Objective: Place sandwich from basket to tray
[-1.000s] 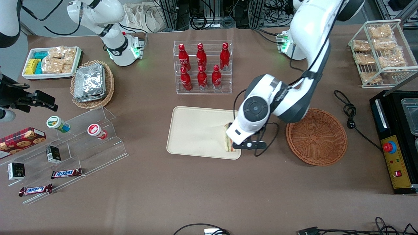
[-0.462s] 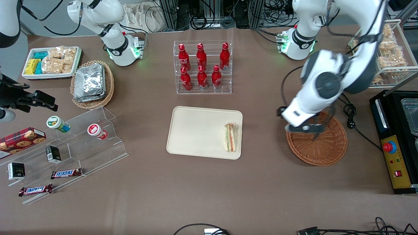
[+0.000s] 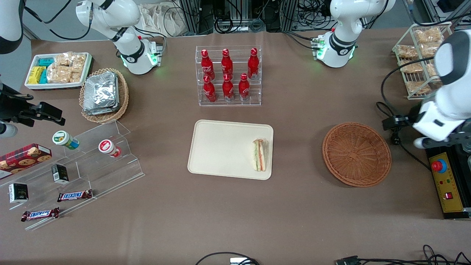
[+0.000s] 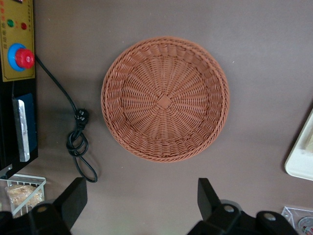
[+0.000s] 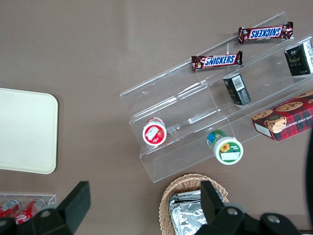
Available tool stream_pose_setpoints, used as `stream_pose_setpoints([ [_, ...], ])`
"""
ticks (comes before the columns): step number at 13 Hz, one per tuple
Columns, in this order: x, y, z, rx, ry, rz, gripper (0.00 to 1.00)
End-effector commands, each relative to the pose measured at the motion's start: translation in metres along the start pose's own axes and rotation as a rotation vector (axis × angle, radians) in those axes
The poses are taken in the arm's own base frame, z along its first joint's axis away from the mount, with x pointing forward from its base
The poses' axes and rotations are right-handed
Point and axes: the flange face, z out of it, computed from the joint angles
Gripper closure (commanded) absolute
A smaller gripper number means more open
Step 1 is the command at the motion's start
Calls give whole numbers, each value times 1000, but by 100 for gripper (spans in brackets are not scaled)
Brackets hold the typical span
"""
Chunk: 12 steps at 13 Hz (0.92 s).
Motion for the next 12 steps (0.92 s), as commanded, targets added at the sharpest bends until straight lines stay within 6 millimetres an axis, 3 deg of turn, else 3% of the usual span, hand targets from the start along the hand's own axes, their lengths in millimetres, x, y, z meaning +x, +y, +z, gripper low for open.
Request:
stream_pose_setpoints([
  [1,6,19,5,3,-29,5,0],
  [6,-26,36,37,10,18,-23,0],
  [8,-16,31,21,2,34,-11,0],
  [12,22,25,-8,-5,-31,-29,0],
])
